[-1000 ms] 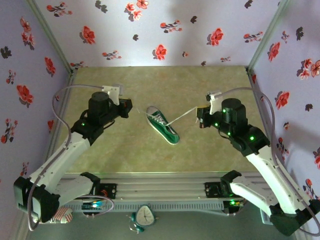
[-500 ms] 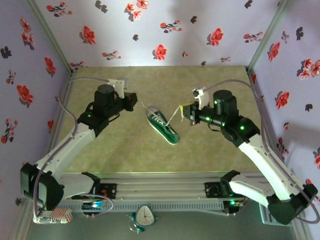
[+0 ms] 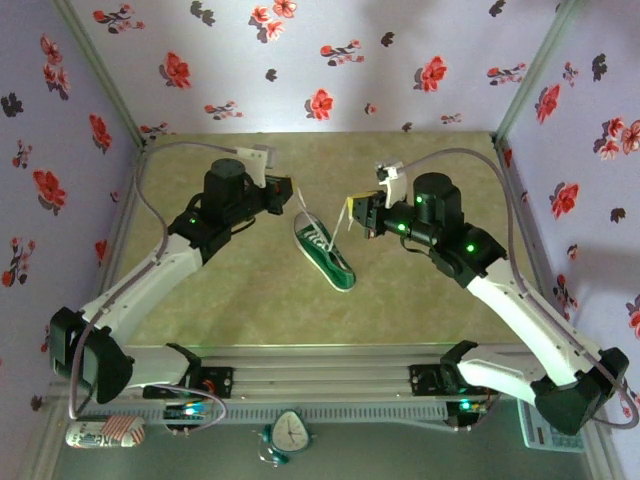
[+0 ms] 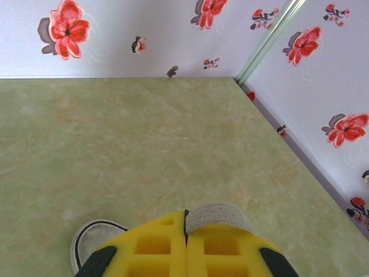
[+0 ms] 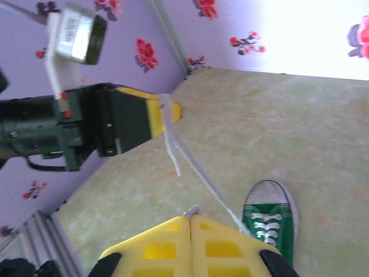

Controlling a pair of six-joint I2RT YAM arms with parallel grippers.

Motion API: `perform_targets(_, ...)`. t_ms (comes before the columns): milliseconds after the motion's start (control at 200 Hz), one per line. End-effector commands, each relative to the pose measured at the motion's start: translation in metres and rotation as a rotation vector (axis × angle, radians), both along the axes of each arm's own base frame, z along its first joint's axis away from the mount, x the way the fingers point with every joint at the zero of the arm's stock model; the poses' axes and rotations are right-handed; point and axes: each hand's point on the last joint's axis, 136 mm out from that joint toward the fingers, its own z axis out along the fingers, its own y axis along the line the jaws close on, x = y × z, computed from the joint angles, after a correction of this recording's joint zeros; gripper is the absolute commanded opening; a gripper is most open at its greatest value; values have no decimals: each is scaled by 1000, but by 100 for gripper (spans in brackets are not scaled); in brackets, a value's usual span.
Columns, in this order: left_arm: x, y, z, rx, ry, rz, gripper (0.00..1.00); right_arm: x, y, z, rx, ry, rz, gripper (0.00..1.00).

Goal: Tie the shoes

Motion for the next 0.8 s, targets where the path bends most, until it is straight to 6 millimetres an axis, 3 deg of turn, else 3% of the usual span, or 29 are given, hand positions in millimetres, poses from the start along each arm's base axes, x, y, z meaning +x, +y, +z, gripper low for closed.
perform_targets(0,1,-10,15,-29,-37,-23,0,6,-7,14,3,-12,-64,0)
perform_targets(275,8,-25,-5,-6,2,-41,0,3,-13,-20,-146,60,-52,0)
perform_targets(415,14,-40,-10,24,21,-64,0,1,-32,-36,-239,59,-110,0)
perform_targets(630,12,-66,-15,56,22,-114,0,-4,-49,-44,-255,57,-167,0)
perform_targets(795,6,-58,-33,159,19,-44,0,-2,-49,-47,-264,62,-174,0)
